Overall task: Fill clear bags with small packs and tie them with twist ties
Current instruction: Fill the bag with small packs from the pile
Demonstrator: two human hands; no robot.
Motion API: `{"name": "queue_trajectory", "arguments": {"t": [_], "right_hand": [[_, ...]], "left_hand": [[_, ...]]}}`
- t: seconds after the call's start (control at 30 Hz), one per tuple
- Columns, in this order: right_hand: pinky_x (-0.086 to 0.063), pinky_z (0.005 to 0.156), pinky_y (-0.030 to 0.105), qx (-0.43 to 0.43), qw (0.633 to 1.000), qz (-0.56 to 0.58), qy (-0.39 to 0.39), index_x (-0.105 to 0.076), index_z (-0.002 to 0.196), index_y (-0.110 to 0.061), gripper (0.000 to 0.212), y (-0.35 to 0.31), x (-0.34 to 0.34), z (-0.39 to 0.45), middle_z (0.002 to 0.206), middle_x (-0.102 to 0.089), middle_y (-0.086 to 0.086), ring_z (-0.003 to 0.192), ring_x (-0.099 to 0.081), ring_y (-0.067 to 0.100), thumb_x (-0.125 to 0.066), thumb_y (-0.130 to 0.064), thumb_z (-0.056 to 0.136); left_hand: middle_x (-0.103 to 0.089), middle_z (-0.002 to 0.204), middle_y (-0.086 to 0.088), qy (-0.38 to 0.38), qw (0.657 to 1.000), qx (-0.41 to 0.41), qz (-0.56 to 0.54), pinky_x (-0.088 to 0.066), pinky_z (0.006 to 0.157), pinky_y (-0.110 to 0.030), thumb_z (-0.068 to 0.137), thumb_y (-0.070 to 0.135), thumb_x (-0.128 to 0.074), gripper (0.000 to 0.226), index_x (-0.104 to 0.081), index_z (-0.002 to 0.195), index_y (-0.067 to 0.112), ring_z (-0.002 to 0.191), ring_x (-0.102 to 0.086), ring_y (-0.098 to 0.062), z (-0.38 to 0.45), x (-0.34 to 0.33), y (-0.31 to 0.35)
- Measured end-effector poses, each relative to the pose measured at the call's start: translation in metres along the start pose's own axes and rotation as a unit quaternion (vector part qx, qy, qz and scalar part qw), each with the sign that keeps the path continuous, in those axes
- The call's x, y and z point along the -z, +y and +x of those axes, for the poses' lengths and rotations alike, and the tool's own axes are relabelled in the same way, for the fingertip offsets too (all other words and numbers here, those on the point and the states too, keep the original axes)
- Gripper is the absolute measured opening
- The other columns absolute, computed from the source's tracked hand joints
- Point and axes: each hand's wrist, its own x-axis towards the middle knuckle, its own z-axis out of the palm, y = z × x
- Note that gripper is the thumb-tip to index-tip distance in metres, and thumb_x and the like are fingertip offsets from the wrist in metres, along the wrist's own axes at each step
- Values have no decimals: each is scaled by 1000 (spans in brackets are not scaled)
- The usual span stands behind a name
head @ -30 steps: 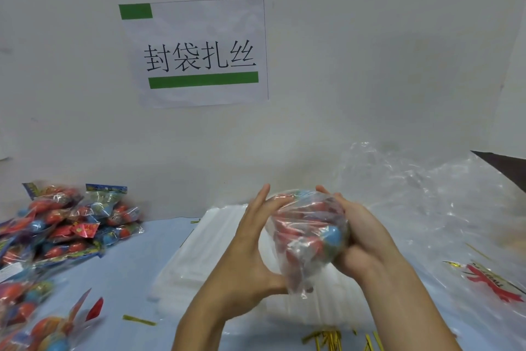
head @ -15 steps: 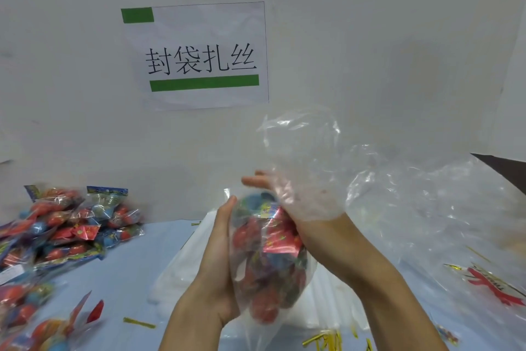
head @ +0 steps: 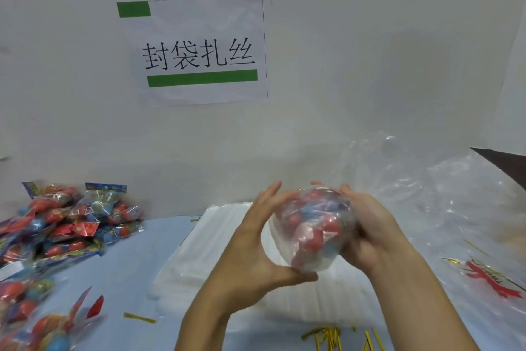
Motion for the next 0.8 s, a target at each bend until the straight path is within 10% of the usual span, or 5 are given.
{"name": "queue_trajectory", "arguments": {"t": [0.2,0.37,0.57,0.67,0.8], "right_hand": [[-60,86,39,142,959,-242,-32,-82,95,-25,47,-2,-8,-12,95,-80,4,86,-77,18,-42,-48,105],[-57,96,38,193,894,-356,-192,-66,114,-61,51,-2,-7,-20,113,-75,-12,102,-73,12,-33,-81,82],[-55,98,43,170,904,-380,-99,-80,83,-32,45,1,3,-9,89,-79,-6,88,-75,14,-42,-43,105],[-54,93,31,155,866,-442,-173,-78,87,-34,34,6,2,-10,93,-78,-13,91,-72,5,-48,-33,102],[-51,69,14,141,831,-453,-291,-73,81,-45,51,17,-17,-17,83,-74,-17,78,-69,-2,-43,-7,98]], "left_hand": [[-74,113,-3,47,968,88,-230,-55,91,-30,73,68,-69,64,-70,117,21,110,-68,-20,0,-5,-4],[-69,124,-14,14,880,237,-411,-49,98,-57,89,76,-37,69,-70,121,24,115,-65,-36,7,-12,-6],[-58,135,14,176,953,218,-115,-45,98,-22,85,59,-58,56,-54,133,32,121,-56,-6,7,5,10],[-57,128,29,66,985,150,-51,-39,90,-2,66,78,-69,74,-56,128,38,114,-52,14,5,13,31],[-76,86,11,21,992,56,-109,-49,67,-8,80,31,-79,16,-78,93,22,81,-71,1,5,14,43]]}}
